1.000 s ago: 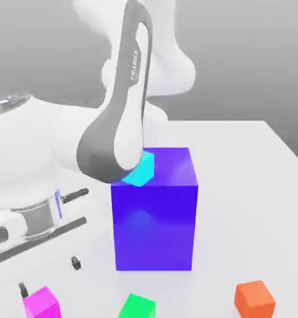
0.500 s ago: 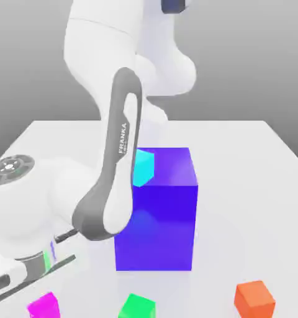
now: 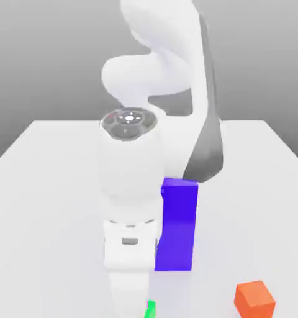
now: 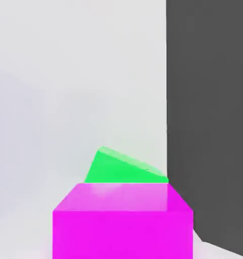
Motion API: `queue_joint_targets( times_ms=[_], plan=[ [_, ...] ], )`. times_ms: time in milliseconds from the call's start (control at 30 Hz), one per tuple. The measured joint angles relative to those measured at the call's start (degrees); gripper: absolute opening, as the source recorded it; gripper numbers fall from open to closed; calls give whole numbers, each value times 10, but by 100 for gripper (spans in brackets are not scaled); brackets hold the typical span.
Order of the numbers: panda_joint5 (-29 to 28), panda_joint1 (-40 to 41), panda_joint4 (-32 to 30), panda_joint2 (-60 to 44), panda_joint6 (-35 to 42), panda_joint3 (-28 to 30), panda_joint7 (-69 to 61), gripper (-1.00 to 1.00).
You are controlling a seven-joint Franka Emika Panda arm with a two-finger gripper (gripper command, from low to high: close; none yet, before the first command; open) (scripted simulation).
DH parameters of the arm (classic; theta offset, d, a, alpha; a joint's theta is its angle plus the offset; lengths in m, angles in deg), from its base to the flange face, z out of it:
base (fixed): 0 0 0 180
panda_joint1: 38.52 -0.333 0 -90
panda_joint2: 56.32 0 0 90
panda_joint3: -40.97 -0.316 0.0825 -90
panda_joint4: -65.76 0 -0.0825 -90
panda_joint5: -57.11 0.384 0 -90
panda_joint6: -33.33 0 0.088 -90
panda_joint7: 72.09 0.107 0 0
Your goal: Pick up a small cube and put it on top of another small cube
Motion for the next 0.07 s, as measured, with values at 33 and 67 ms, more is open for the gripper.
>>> queue_joint_targets(
  times_ms=[33, 67],
  plan=[
    [0, 0, 0, 0, 0, 0, 0, 100],
    [0, 0, 0, 0, 0, 0, 0, 100]
  ],
)
